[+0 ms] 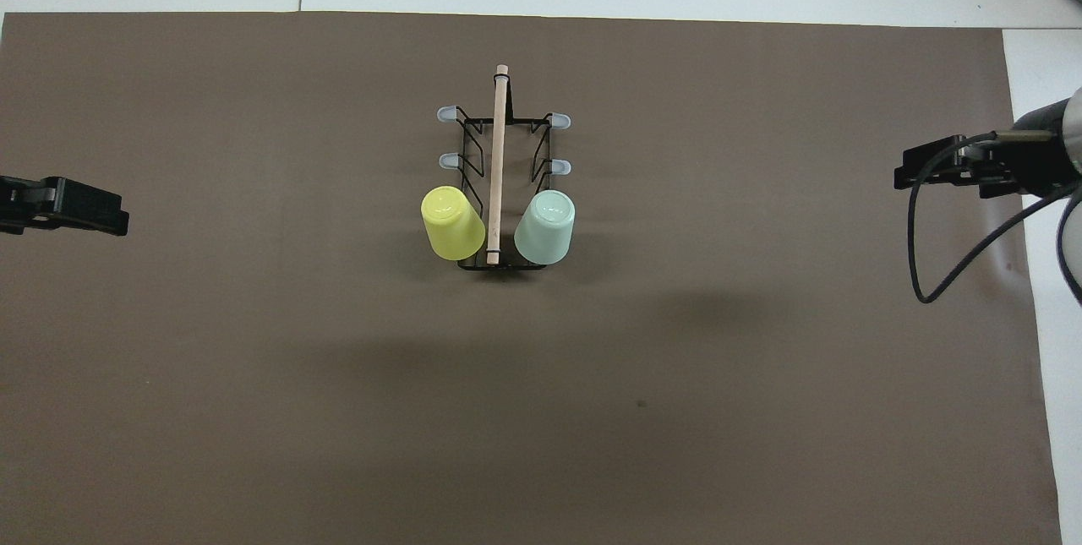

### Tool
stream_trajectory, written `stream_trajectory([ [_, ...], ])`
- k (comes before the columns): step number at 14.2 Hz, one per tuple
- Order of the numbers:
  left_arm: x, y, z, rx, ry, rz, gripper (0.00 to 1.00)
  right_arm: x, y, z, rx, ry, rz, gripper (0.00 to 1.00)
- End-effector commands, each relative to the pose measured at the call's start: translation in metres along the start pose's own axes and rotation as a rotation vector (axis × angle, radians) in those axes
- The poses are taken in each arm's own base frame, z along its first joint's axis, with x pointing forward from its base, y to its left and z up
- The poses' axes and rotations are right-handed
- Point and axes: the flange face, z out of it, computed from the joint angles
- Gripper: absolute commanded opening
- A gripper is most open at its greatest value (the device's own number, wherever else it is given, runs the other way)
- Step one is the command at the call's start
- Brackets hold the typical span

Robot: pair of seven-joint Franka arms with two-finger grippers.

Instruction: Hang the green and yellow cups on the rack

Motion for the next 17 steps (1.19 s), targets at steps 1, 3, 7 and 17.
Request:
stream_trajectory([
  [1, -0.003, -0.001, 0.001, 0.016, -0.010, -0.012, 1.00, -0.006, -0.011, 0.003, -0.018, -0.007, 0.022, 1.00],
  [3, -0.003, -0.001, 0.001, 0.016, -0.010, -0.012, 1.00, -0.006, -0.012, 0.004, -0.018, -0.008, 0.021, 1.00],
  [7, -0.003, -0.001, 0.001, 0.016, -0.010, -0.012, 1.00, -0.007, -0.014, 0.004, -0.018, -0.013, 0.018, 1.00],
  [17, -0.003, -0.001, 0.000, 0.016, -0.009, -0.012, 1.00, -0.010, -0.040, 0.006, -0.020, -0.016, 0.007, 1.00],
])
